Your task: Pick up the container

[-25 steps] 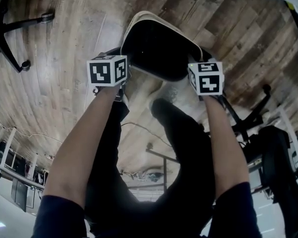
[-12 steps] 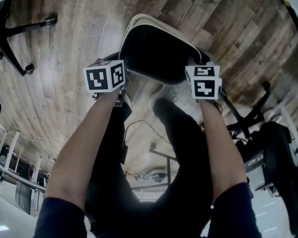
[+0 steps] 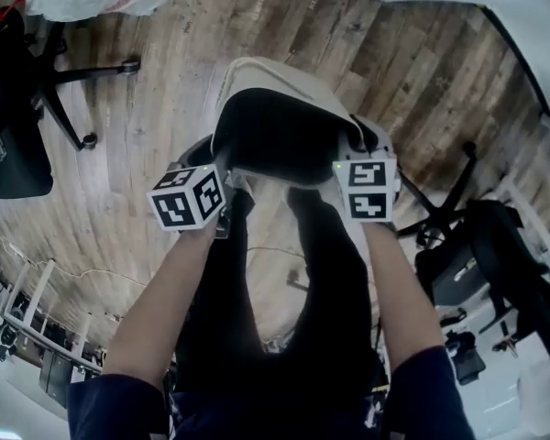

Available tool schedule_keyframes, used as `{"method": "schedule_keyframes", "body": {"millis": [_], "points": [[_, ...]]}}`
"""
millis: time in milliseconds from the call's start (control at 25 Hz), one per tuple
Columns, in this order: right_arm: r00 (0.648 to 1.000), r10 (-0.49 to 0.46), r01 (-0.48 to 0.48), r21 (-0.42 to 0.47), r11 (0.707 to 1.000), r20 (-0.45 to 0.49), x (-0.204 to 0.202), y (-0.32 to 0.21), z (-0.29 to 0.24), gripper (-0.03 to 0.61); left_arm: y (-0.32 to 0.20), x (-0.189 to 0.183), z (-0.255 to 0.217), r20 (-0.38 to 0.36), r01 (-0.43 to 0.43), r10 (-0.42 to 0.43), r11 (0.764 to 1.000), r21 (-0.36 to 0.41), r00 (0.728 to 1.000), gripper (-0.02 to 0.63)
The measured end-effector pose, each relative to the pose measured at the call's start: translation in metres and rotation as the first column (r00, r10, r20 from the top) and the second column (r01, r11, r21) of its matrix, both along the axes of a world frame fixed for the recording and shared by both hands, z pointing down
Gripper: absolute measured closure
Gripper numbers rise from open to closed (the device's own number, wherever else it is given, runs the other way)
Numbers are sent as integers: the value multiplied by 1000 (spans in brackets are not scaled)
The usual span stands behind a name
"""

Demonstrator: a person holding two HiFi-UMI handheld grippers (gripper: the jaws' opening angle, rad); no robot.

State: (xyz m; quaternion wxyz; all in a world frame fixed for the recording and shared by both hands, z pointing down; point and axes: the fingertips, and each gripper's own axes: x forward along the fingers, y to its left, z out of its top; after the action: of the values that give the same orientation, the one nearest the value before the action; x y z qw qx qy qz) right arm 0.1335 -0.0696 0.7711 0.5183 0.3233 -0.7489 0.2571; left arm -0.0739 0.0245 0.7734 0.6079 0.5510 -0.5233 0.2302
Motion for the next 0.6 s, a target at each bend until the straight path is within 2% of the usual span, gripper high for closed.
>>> {"method": "schedule_keyframes", "body": {"millis": [280, 600], "points": [[998, 21, -27, 118, 993, 52, -11, -8, -159, 522, -7, -12, -158, 34, 42, -47, 993, 114, 998, 495], [997, 18, -35, 236, 971, 75, -16, 8, -320, 525, 17, -13, -301, -2, 73, -74, 979, 190, 997, 499]]}}
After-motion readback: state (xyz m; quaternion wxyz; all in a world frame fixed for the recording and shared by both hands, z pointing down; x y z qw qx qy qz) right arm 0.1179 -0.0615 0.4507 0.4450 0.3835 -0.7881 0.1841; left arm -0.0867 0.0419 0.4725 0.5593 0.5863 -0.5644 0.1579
